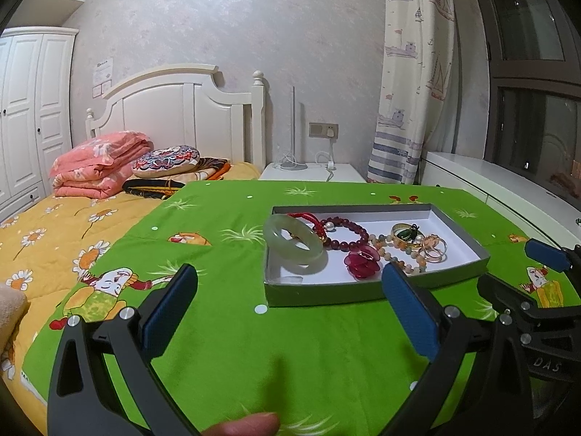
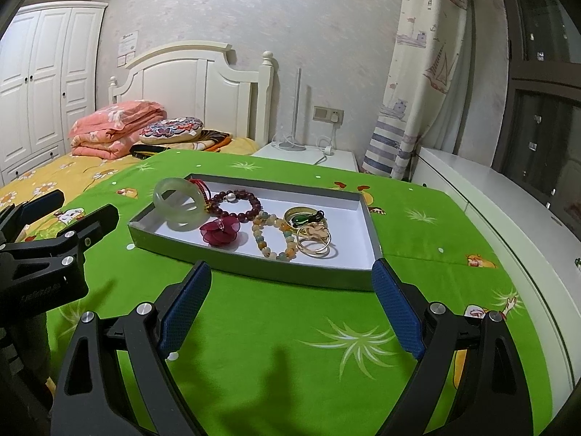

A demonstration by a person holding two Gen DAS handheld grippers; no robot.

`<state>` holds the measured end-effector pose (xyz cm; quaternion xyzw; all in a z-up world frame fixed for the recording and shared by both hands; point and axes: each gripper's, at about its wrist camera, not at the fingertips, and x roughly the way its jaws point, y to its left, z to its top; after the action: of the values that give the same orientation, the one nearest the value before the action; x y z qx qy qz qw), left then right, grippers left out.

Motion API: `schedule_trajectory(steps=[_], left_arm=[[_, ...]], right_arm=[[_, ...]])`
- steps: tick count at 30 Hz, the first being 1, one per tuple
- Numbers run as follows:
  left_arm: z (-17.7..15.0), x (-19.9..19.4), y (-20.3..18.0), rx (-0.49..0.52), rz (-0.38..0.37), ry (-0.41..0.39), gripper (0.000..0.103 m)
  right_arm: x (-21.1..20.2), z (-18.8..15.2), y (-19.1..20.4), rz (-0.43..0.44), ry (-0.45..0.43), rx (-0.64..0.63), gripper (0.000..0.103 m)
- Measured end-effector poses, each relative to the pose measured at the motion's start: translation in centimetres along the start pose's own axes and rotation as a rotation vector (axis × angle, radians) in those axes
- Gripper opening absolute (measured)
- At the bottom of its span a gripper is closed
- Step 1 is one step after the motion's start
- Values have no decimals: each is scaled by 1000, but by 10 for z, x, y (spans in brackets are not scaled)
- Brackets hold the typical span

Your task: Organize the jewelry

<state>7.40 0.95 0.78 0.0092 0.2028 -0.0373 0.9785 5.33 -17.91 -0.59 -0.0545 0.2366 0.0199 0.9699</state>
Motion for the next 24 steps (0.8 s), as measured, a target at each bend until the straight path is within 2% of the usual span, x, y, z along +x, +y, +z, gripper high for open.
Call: schedule_trajectory(steps=[14, 18, 20, 24], left_arm=[[-1, 3, 4, 6, 15, 0, 98], [-2, 0, 8, -14, 7, -30, 98], [-2, 3, 10, -7, 0, -13, 98], [6, 16, 24, 11, -30, 87, 98]], right_arm=[[2, -2, 3, 8, 5, -1, 84], [4, -5, 5, 17, 10, -6, 84], [5, -6, 5, 21, 15, -7, 84], [10, -2, -6, 24, 41, -12, 84]])
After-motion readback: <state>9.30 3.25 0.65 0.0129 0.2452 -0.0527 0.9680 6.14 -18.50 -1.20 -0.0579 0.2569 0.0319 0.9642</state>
